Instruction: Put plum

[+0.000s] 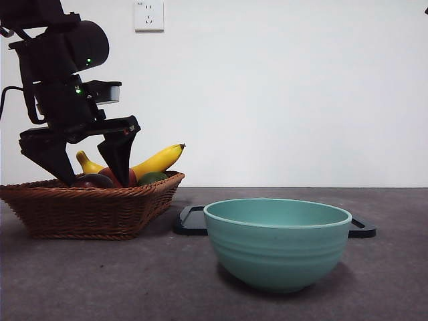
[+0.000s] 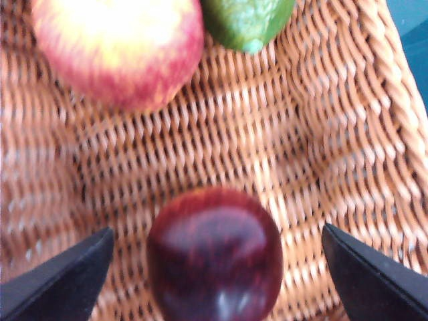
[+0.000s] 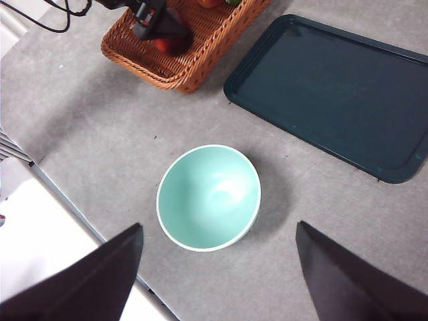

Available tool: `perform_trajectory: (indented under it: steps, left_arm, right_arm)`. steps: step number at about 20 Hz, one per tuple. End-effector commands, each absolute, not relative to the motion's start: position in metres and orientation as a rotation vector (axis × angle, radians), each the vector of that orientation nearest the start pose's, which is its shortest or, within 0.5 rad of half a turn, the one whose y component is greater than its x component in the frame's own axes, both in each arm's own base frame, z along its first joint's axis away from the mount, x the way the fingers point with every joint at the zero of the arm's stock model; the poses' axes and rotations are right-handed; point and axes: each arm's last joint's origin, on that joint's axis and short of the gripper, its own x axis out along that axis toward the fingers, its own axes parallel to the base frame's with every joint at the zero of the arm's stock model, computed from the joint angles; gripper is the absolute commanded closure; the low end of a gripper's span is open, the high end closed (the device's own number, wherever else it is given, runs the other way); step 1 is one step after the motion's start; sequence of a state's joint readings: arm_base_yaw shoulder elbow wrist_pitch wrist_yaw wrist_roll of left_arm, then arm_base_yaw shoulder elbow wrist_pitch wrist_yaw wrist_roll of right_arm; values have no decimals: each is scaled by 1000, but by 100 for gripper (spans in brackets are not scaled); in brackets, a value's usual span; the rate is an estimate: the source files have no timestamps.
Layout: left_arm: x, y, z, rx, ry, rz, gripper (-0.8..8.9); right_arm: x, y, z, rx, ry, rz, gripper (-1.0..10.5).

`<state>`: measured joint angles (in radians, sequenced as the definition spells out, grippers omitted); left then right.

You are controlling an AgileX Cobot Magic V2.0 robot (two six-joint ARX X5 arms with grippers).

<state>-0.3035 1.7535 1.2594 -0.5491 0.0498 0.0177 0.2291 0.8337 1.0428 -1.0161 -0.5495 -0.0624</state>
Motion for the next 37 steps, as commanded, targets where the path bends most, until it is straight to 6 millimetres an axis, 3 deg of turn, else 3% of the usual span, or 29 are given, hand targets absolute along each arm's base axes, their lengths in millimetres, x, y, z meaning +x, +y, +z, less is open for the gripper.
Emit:
perform_trajectory:
  steps: [1, 6, 12, 15, 19, 23, 26, 29, 33, 37]
  left_arm:
    - [351, -115, 210, 170, 1042, -344, 319]
    - [353, -117, 202, 192, 1063, -322, 338]
    - [351, -116, 202, 220, 1074, -282, 544]
    - [350, -116, 205, 219, 1067, -284, 543]
    - [342, -116, 235, 208, 983, -296, 543]
    - [315, -122, 295, 155, 872, -429, 543]
    - [279, -133, 333, 121, 806, -613, 543]
    - [249, -150, 348, 131, 784, -755, 543]
    - [228, -186, 342, 199, 814, -887, 543]
    - [221, -226, 316, 273, 890, -983, 543]
  right_arm:
    - [128, 46, 347, 80, 780, 762, 581]
    - [128, 46, 347, 80, 779, 762, 581]
    - [128, 46, 347, 79, 772, 763, 581]
    - [129, 46, 347, 78, 767, 763, 581]
    - [129, 46, 348, 77, 764, 763, 581]
    - [129, 46, 348, 76, 757, 764, 581]
    - [129, 46, 348, 76, 756, 763, 581]
    - [129, 46, 348, 75, 756, 763, 581]
    - [129, 46, 348, 75, 756, 763, 581]
    - [129, 46, 348, 73, 754, 765, 581]
